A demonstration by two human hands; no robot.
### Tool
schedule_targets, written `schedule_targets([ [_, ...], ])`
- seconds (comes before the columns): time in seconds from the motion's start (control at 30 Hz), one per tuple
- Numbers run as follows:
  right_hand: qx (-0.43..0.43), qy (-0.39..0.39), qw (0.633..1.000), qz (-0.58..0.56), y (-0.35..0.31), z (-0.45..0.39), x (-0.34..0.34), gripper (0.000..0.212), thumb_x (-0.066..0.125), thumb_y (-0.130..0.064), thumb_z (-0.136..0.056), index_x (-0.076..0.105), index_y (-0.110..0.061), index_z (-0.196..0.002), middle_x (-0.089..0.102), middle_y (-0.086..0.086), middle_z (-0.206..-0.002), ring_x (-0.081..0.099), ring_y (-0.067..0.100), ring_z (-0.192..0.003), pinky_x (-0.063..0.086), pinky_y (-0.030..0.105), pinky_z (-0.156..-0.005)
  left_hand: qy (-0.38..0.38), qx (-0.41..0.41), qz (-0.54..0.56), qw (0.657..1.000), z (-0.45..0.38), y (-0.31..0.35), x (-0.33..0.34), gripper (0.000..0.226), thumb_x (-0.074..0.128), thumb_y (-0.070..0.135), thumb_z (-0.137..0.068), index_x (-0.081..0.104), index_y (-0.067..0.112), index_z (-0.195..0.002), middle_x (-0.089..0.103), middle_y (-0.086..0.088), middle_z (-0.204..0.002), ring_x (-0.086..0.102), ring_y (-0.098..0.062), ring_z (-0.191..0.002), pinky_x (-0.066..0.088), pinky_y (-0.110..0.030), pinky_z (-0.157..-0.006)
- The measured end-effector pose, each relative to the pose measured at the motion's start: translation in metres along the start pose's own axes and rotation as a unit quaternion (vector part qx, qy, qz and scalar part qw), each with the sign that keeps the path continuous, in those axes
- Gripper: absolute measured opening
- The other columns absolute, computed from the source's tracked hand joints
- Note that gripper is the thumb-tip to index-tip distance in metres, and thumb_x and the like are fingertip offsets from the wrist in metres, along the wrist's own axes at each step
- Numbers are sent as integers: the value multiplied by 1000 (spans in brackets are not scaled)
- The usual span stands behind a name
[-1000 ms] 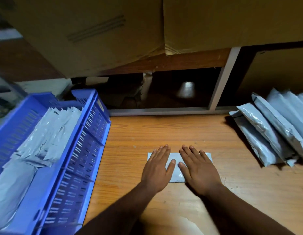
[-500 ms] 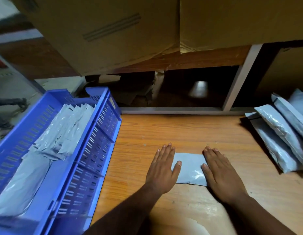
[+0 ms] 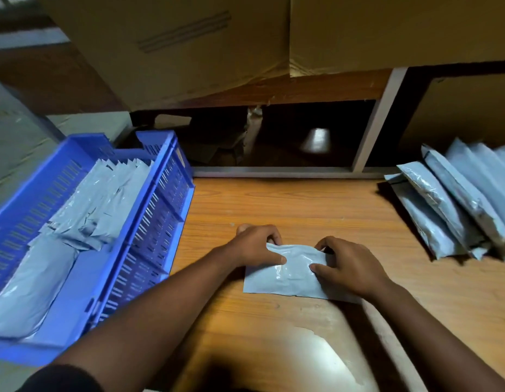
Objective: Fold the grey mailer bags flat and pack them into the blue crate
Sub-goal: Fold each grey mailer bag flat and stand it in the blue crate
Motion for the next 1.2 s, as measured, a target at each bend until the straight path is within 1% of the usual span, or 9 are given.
schedule_targets([
  [0.17,-45,-108,993,31,-80,-15,-8,33,75,-49,-83,63,-34,-111,70,-7,-111,63,16,-92,55,37,-80,7,132,-59,989,23,26,-59,25,80,42,-77,66,37,-97,68,18,-100,58,-5,-102,32,-42,-107],
  [0.3,-80,-30,996,22,-161,-15,-45,22,72,-42,-86,62,-34,-103,68,-11,-101,60,9,-81,50,35,-69,108,228,-80,964,64,19,-141,26,78,41,-80,71,31,-102,66,15,-105,54,0,-103,33,-42,-101],
  [0.43,-116,52,991,-34,-258,0,-80,15,71,-41,-83,61,-35,-92,61,-24,-73,60,1,-67,36,16,-52,237,287,-63,926,135,-11,-239,42,77,52,-79,72,32,-115,59,8,-130,50,-13,-129,34,-42,-108],
  [0.6,-184,110,975,-56,-394,17,-93,24,69,-49,-80,65,-29,-94,66,-16,-80,61,2,-68,45,23,-60,274,315,-108,902,218,-75,-327,28,71,39,-90,69,32,-118,59,10,-125,49,-13,-126,28,-42,-109],
  [0.7,-196,127,969,-79,-454,9,-65,23,74,-43,-84,64,-26,-97,67,-13,-86,59,2,-70,41,20,-62,245,289,-141,914,244,-132,-361,22,69,43,-88,68,36,-109,61,15,-115,53,-12,-115,31,-48,-106],
  [0.8,-191,95,975,-66,-498,-5,-3,26,72,-41,-86,62,-20,-98,68,-4,-92,60,15,-80,43,33,-71,179,285,-176,925,252,-184,-360,17,73,47,-82,69,39,-98,65,17,-105,58,-8,-107,38,-54,-98],
  [1.0,-123,0,992,-10,-542,-32,135,24,65,-36,-92,50,-18,-97,65,13,-105,60,36,-100,31,35,-69,21,299,-340,891,232,-272,-285,30,89,20,-67,67,30,-84,59,2,-93,58,-29,-90,42,-39,-67],
  [1.07,-104,-37,994,-24,-548,-41,167,32,68,-38,-91,53,-13,-105,65,16,-109,62,37,-101,35,35,-71,-39,265,-331,905,223,-293,-269,20,79,11,-78,66,21,-89,58,-3,-97,61,-32,-90,46,-40,-68],
  [1.2,-53,-154,984,-79,-553,-52,214,40,73,-38,-92,44,-13,-104,58,7,-94,56,27,-91,34,34,-64,-124,191,-343,911,211,-322,-250,14,69,4,-85,69,12,-97,54,-4,-107,60,-27,-91,29,-27,-66],
])
Point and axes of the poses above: each hand's wrist, its own z-axis away from the middle knuckle, its own x-axis out of the palm, y = z × x, the point moved 9 cm from there along -z, towards the middle knuckle
